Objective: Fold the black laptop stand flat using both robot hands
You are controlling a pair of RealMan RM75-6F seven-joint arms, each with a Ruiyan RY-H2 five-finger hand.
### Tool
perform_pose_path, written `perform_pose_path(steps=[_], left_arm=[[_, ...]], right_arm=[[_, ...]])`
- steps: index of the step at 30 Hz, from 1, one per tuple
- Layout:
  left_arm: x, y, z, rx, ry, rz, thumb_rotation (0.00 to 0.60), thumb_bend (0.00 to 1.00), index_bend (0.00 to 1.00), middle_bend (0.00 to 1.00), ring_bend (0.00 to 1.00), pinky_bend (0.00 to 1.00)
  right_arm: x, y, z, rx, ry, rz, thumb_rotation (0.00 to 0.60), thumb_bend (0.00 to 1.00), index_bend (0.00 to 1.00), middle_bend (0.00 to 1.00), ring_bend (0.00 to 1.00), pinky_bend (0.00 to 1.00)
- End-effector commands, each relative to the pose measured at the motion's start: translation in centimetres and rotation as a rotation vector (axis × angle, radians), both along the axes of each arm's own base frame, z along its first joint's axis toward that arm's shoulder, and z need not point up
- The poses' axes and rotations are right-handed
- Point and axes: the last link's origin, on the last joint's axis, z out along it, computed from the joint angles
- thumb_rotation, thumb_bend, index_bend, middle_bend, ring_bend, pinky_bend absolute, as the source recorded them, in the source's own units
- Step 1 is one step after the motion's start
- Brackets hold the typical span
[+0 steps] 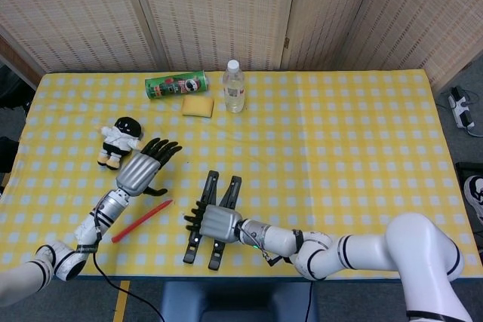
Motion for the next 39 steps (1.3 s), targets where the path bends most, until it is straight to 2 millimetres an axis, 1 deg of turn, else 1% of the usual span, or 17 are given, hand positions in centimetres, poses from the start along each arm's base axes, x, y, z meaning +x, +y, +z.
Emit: perform_pose_path(steps=[1, 6, 8, 11, 16, 22, 25, 28, 29, 30, 31, 32, 33, 34, 35, 37, 39], left_arm=[[-0.3, 0.0, 0.1, 0.002, 0.000, 0.005, 0.600, 0.17, 0.03, 0.08, 0.00, 0.00], [-0.8, 0.0, 0.3, 0.003, -0.002, 0.018, 0.600, 0.17, 0.02, 0.08, 0.00, 0.00], [-0.9, 0.0, 0.3, 0.003, -0.005, 0.020, 0.600, 0.17, 0.02, 0.08, 0.00, 0.00], [-1.1, -0.1, 0.4, 0.004, -0.008, 0.020, 0.600, 0.17, 0.02, 0.08, 0.00, 0.00], [-1.2, -0.1, 0.4, 0.004, -0.012, 0.021, 0.600, 0.17, 0.02, 0.08, 0.00, 0.00], [-1.2, -0.1, 0.3, 0.003, -0.010, 0.021, 0.600, 0.17, 0.02, 0.08, 0.00, 0.00], [-1.3, -0.1, 0.4, 0.004, -0.009, 0.021, 0.600, 0.17, 0.02, 0.08, 0.00, 0.00], [-1.2, -0.1, 0.5, 0.007, -0.007, 0.019, 0.600, 0.17, 0.02, 0.08, 0.00, 0.00], [-1.1, -0.1, 0.5, 0.008, -0.007, 0.018, 0.600, 0.17, 0.02, 0.08, 0.00, 0.00], [-1.1, -0.1, 0.6, 0.009, -0.007, 0.018, 0.600, 0.17, 0.02, 0.08, 0.00, 0.00], [-1.0, -0.1, 0.6, 0.011, -0.007, 0.018, 0.600, 0.17, 0.02, 0.08, 0.00, 0.00], [-1.0, -0.1, 0.6, 0.012, -0.007, 0.017, 0.600, 0.17, 0.02, 0.08, 0.00, 0.00], [-0.9, -0.1, 0.7, 0.014, -0.006, 0.017, 0.600, 0.17, 0.02, 0.08, 0.00, 0.00], [-0.8, -0.1, 0.8, 0.015, -0.007, 0.017, 0.600, 0.17, 0.02, 0.08, 0.00, 0.00], [-0.7, -0.1, 0.9, 0.018, -0.008, 0.018, 0.600, 0.17, 0.02, 0.08, 0.00, 0.00], [-0.6, -0.1, 1.1, 0.024, -0.012, 0.020, 0.600, 0.17, 0.02, 0.08, 0.00, 0.00], [-0.7, -0.1, 1.5, 0.036, -0.007, 0.025, 0.600, 0.17, 0.02, 0.08, 0.00, 0.00]], right_arm=[[0.2, -0.1, -0.8, -0.004, 0.031, 0.026, 0.600, 0.14, 0.00, 0.07, 0.07, 0.08], [0.4, -0.1, -1.4, -0.012, 0.047, 0.030, 0.600, 0.15, 0.00, 0.09, 0.08, 0.08], [0.4, -0.1, -1.6, -0.017, 0.049, 0.031, 0.600, 0.18, 0.00, 0.10, 0.09, 0.08], [0.5, -0.3, -1.7, -0.026, 0.045, 0.025, 0.600, 0.23, 0.04, 0.14, 0.10, 0.09], [0.6, -0.3, -1.6, -0.037, 0.027, 0.021, 0.600, 0.30, 0.17, 0.23, 0.15, 0.10], [0.6, -0.4, -1.5, -0.060, -0.013, 0.026, 0.600, 0.35, 0.36, 0.38, 0.26, 0.12], [0.6, -0.5, -1.2, -0.075, -0.048, 0.023, 0.600, 0.38, 0.47, 0.46, 0.33, 0.12], [0.4, -0.6, -1.1, -0.076, -0.064, 0.019, 0.600, 0.39, 0.51, 0.49, 0.36, 0.13], [0.2, -0.6, -1.0, -0.075, -0.062, 0.019, 0.600, 0.39, 0.51, 0.49, 0.35, 0.13], [0.0, -0.6, -1.0, -0.074, -0.059, 0.020, 0.600, 0.39, 0.49, 0.46, 0.34, 0.13], [-0.2, -0.6, -0.9, -0.073, -0.052, 0.020, 0.600, 0.39, 0.44, 0.42, 0.32, 0.13], [-0.4, -0.7, -0.7, -0.074, -0.043, 0.021, 0.600, 0.39, 0.33, 0.34, 0.27, 0.11], [-0.6, -0.7, -0.5, -0.075, -0.037, 0.020, 0.600, 0.39, 0.17, 0.22, 0.20, 0.08], [-0.7, -0.6, -0.3, -0.077, -0.040, 0.016, 0.600, 0.39, 0.07, 0.14, 0.15, 0.06], [-0.9, -0.5, 0.1, -0.081, -0.046, 0.007, 0.600, 0.39, 0.02, 0.09, 0.12, 0.04], [-1.3, -0.4, 0.9, -0.100, -0.065, -0.009, 0.600, 0.39, 0.00, 0.03, 0.08, 0.01], [-2.0, -0.4, 2.2, -0.128, -0.092, -0.056, 0.600, 0.39, 0.00, 0.02, 0.07, 0.00]])
